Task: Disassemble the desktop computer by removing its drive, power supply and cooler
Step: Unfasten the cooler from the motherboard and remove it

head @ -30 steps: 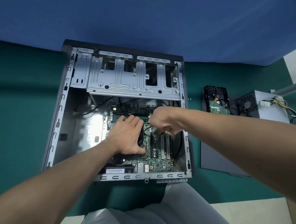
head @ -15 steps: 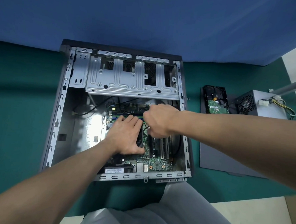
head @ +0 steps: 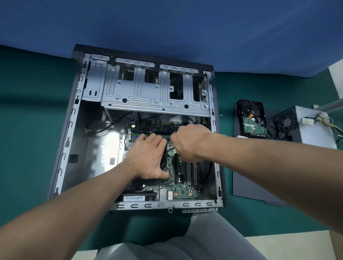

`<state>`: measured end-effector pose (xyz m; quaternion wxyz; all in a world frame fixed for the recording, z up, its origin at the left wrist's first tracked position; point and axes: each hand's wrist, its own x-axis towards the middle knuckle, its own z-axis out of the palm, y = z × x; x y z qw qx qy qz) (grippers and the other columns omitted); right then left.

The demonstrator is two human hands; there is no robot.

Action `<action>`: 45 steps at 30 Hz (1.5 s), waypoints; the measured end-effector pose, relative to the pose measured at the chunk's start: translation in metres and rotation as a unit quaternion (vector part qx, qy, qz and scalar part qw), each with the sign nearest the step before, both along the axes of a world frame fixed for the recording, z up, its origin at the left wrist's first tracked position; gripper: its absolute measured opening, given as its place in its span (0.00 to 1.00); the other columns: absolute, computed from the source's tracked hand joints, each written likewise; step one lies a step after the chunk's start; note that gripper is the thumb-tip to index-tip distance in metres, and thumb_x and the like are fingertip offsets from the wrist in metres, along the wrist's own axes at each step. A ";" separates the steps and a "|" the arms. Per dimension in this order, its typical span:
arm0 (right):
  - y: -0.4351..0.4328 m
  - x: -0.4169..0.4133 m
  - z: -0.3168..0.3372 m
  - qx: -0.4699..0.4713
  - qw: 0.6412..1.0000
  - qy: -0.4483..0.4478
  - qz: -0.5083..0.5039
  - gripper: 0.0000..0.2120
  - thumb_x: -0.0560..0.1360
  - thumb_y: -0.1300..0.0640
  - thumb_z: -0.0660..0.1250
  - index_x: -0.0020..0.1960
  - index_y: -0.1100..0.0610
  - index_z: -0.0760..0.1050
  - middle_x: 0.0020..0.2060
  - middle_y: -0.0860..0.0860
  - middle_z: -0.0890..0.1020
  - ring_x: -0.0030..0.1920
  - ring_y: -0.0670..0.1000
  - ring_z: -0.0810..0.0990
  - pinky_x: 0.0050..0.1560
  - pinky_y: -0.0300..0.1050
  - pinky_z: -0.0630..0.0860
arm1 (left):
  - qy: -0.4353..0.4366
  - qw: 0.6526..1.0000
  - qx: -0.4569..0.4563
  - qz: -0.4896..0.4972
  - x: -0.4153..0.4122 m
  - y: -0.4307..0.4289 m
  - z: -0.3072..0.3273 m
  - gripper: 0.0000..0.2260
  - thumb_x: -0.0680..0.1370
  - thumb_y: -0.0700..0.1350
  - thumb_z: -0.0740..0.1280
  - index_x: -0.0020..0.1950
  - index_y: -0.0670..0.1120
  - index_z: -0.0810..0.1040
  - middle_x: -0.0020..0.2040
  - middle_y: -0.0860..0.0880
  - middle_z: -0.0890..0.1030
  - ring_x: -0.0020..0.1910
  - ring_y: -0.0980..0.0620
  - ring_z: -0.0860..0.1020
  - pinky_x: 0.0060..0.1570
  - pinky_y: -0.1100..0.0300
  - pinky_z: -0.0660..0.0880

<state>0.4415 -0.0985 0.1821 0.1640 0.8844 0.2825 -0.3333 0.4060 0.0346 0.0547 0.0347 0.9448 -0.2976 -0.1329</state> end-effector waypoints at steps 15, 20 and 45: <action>0.010 0.007 -0.001 0.096 0.708 0.241 -0.657 0.11 0.82 0.56 0.52 0.56 0.61 0.69 0.25 0.50 0.70 0.23 0.44 0.60 0.19 0.33 0.59 | -0.003 1.000 -0.001 -0.005 -0.001 0.002 0.002 0.39 0.63 0.75 0.54 0.59 0.45 0.67 0.56 0.47 0.73 0.55 0.47 0.69 0.56 0.49 0.66; 0.010 0.007 -0.002 0.059 0.905 0.158 -0.391 0.11 0.79 0.63 0.53 0.38 0.60 0.65 0.36 0.55 0.73 0.27 0.49 0.68 0.21 0.36 0.65 | -0.007 1.000 -0.010 -0.002 0.000 0.002 0.001 0.38 0.62 0.74 0.54 0.57 0.45 0.68 0.54 0.47 0.73 0.53 0.48 0.69 0.54 0.49 0.66; -0.007 0.011 -0.003 0.090 0.660 0.298 -0.684 0.13 0.82 0.57 0.53 0.46 0.64 0.69 0.22 0.51 0.70 0.15 0.44 0.61 0.16 0.32 0.57 | -0.005 1.000 -0.019 0.003 -0.002 0.002 -0.002 0.40 0.62 0.76 0.56 0.59 0.45 0.69 0.56 0.47 0.75 0.55 0.47 0.71 0.56 0.48 0.67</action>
